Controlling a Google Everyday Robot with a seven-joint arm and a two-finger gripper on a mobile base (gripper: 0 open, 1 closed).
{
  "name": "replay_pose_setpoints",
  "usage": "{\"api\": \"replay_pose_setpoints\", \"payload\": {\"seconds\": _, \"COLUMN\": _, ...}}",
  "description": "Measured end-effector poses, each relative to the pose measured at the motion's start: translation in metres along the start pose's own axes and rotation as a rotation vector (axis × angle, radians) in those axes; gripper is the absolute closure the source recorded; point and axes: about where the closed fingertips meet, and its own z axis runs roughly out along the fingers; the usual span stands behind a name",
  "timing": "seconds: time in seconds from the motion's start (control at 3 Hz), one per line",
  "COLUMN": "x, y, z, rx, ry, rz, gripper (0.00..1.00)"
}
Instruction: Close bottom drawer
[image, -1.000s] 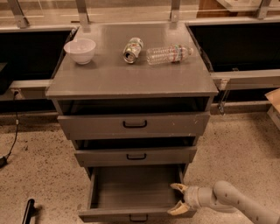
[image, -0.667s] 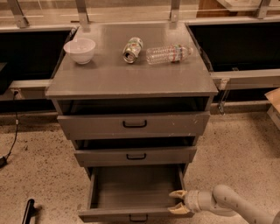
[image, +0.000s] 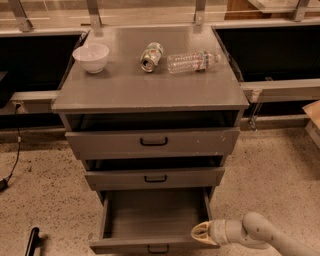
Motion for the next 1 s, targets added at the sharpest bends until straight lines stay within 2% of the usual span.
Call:
{"api": "replay_pose_setpoints", "payload": {"seconds": 0.33, "x": -0.003, "y": 0.008, "z": 0.004, "rx": -0.015, "ry": -0.003, "rz": -0.005, "gripper": 1.0}}
{"api": "replay_pose_setpoints", "payload": {"seconds": 0.67, "x": -0.003, "y": 0.008, "z": 0.004, "rx": -0.015, "ry": -0.003, "rz": -0.005, "gripper": 1.0}}
{"api": "replay_pose_setpoints", "payload": {"seconds": 1.0, "x": -0.004, "y": 0.028, "z": 0.006, "rx": -0.028, "ry": 0.022, "rz": -0.012, "gripper": 1.0}}
